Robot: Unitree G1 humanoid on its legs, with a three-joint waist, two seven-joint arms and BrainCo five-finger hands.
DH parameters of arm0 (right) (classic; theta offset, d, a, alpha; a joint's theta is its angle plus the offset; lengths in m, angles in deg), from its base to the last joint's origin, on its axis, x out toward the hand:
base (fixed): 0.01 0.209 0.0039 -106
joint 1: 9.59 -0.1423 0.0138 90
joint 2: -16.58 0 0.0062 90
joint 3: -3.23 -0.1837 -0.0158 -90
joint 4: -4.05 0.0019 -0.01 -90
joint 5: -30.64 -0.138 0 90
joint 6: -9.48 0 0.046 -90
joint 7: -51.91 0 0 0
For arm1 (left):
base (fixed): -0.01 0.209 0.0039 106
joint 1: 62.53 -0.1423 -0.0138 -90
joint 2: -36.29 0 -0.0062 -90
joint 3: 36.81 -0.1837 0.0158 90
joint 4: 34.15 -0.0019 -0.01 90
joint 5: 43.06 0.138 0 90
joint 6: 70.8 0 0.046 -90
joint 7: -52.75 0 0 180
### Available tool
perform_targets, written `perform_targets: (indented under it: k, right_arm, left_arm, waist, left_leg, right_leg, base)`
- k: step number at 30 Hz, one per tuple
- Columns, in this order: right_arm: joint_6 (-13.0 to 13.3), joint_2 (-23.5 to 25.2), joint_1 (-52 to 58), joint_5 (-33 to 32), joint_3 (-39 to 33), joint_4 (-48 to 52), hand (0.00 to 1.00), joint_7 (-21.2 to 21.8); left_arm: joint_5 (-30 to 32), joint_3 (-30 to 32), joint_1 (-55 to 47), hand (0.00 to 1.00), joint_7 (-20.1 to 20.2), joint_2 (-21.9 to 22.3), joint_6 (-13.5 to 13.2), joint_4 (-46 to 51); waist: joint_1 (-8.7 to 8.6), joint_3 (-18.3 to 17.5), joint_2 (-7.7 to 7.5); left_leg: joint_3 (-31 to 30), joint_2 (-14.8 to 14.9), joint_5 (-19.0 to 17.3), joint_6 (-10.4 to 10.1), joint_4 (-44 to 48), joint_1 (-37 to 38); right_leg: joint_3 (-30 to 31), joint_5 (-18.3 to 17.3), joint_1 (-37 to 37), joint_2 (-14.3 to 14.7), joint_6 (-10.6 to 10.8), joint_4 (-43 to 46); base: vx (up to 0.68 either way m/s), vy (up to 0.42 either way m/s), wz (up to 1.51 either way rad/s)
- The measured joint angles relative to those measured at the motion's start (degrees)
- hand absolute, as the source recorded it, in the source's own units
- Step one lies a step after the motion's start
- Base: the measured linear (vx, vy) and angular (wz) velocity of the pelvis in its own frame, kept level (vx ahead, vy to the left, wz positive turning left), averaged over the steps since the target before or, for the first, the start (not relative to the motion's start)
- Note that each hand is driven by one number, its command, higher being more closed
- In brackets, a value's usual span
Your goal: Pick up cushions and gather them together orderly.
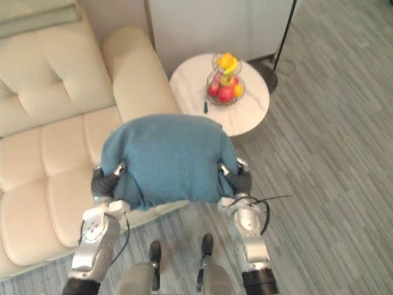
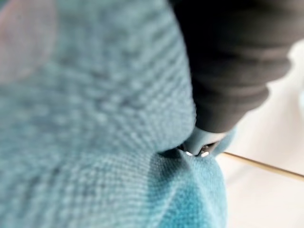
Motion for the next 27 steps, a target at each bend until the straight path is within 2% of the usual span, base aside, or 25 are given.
perform_targets:
  k: [1, 3, 12, 15, 16, 18, 19, 21, 22, 23, 24, 25, 26, 27]
  right_arm:
    - [0.1, 0.0, 0.3, 0.4, 0.2, 0.2, 1.00, 0.0]
    - [0.2, -0.1, 3.5, 1.5, 1.6, 2.4, 1.00, 0.3]
    - [0.9, -0.1, 6.7, 1.4, 2.8, 4.2, 1.00, 2.3]
    - [2.3, -0.3, 6.9, 1.2, 3.8, 4.2, 1.00, 2.3]
    - [2.7, -0.4, 6.5, 1.3, 3.9, 4.2, 1.00, 2.2]
    - [2.6, -0.8, 5.2, 1.3, 4.0, 3.7, 1.00, 2.2]
    - [2.6, -0.9, 4.7, 1.3, 4.0, 3.6, 1.00, 2.1]
    - [2.7, -2.4, 3.2, 1.4, 3.9, 3.1, 1.00, 1.5]
    - [2.9, -2.7, 2.7, 1.4, 3.8, 2.5, 1.00, 1.5]
    - [3.0, -2.9, 1.6, 1.4, 3.4, 0.6, 1.00, 1.4]
    - [3.0, -2.9, 1.3, 1.4, 2.6, -1.6, 1.00, 1.3]
    - [3.0, -2.8, 1.3, 1.4, 2.2, -2.7, 1.00, 1.3]
    - [2.8, -2.4, 1.4, 1.5, 1.6, -3.7, 1.00, 1.3]
    - [2.9, -2.3, 1.5, 1.5, 1.2, -3.7, 1.00, 1.3]
  left_arm:
    - [0.0, 0.0, -0.6, 1.00, 0.0, 0.1, 0.0, 0.4]
    - [-0.6, 0.0, -4.1, 1.00, 0.7, 0.8, -0.1, 1.5]
    - [-3.3, 0.0, -9.5, 1.00, 2.4, 2.3, -0.1, 1.5]
    - [-3.3, 0.1, -10.0, 1.00, 2.7, 2.4, -0.1, 2.3]
    - [-3.3, 0.1, -10.1, 1.00, 2.7, 2.5, -0.3, 3.7]
    - [-3.4, 0.4, -10.1, 1.00, 2.7, 2.8, -0.9, 4.3]
    - [-3.5, 0.7, -10.1, 1.00, 2.7, 3.0, -1.2, 4.3]
    - [-4.4, 0.6, -9.3, 1.00, 2.7, 3.7, -1.5, 4.2]
    - [-4.5, 0.6, -8.9, 1.00, 2.7, 3.7, -1.6, 4.0]
    - [-4.5, 0.5, -8.1, 1.00, 2.7, 4.3, -2.2, 3.0]
    - [-4.5, 0.1, -6.9, 1.00, 2.7, 4.6, -2.2, 1.4]
    - [-4.5, -0.2, -6.3, 1.00, 2.7, 4.2, -2.2, 0.6]
    - [-4.5, -0.7, -6.0, 1.00, 2.7, 3.2, -2.2, -0.2]
    - [-4.5, -1.6, -5.8, 1.00, 2.8, 2.3, -2.6, -0.6]
  waist:
    - [0.02, -0.1, 0.00]
    - [0.01, -2.6, 0.11]
    - [0.44, -5.3, 0.97]
    - [0.82, -5.1, 1.38]
    - [1.33, -5.0, 1.69]
    - [2.03, -4.7, 2.19]
    - [2.12, -4.6, 2.58]
    - [1.35, -5.0, 3.31]
    - [1.25, -5.0, 3.34]
    - [1.16, -5.2, 3.75]
    - [0.19, -5.6, 4.37]
    - [0.03, -5.8, 4.08]
    - [0.04, -6.6, 3.25]
    - [-0.15, -6.9, 3.04]
  left_leg:
    - [0.0, 0.0, 0.0, 0.0, -0.1, 0.4]
    - [-0.5, -0.2, 0.0, 0.0, -0.8, 1.6]
    - [-2.9, -0.7, 0.1, 0.0, -1.1, 3.3]
    - [-6.8, -0.9, 0.3, -0.2, 1.2, -0.2]
    - [-8.3, -0.7, 0.3, -0.5, 2.9, -2.7]
    - [-8.3, -0.3, -0.1, -1.2, 3.5, -4.9]
    - [-7.6, 0.0, -1.1, -1.0, 3.7, -5.5]
    - [4.0, 4.1, -1.9, -0.2, 5.0, -6.6]
    - [6.8, 5.0, -1.8, 0.5, 5.9, -6.9]
    - [11.8, 7.3, -1.6, 2.0, 7.0, -6.8]
    - [14.9, 7.7, 0.2, 0.8, 7.2, -6.2]
    - [14.6, 6.7, 0.3, 0.8, 6.3, -5.5]
    - [14.1, 4.4, 1.3, 1.2, 3.5, -4.1]
    - [13.3, 2.0, 2.6, 1.5, 0.2, -3.0]
  right_leg:
    - [0.0, -0.2, 0.3, 0.0, 0.1, 0.1]
    - [-0.3, -1.0, 1.3, -0.2, 0.1, 0.4]
    - [-2.8, -1.9, 4.3, -0.8, 0.4, 0.4]
    - [-6.9, -2.7, 4.1, -1.1, 0.3, 1.2]
    - [-9.4, -4.0, 2.2, -1.3, 0.2, 3.7]
    - [-11.1, -4.8, 0.4, -2.0, -0.1, 6.3]
    - [-11.7, -4.8, 0.3, -2.2, -0.1, 6.5]
    - [-15.8, -4.8, 1.0, -4.4, 0.0, 6.4]
    - [-16.4, -4.8, 1.0, -5.0, 0.0, 6.6]
    - [-17.4, -4.6, 1.4, -5.4, 0.4, 6.8]
    - [-19.6, -4.7, 3.3, -6.2, 1.7, 6.7]
    - [-20.5, -4.4, 4.0, -7.1, 2.2, 6.6]
    - [-21.4, -4.3, 4.6, -8.5, 2.4, 6.5]
    - [-22.0, -4.3, 4.8, -10.2, 2.5, 6.6]
  base:
    - [0.03, 0.009, 0.05]
    - [0.03, 0.011, 0.11]
    - [0.00, 0.004, 0.17]
    - [-0.05, -0.022, 0.67]
    - [-0.04, -0.036, 0.83]
    - [-0.07, -0.004, 0.47]
    - [-0.08, 0.023, 0.48]
    - [-0.04, 0.043, 0.87]
    - [0.01, 0.122, 0.73]
    - [0.01, 0.188, 0.69]
    - [0.01, 0.153, 0.66]
    - [0.01, 0.216, 0.66]
    - [0.02, 0.212, 0.46]
    - [0.03, 0.251, 0.47]
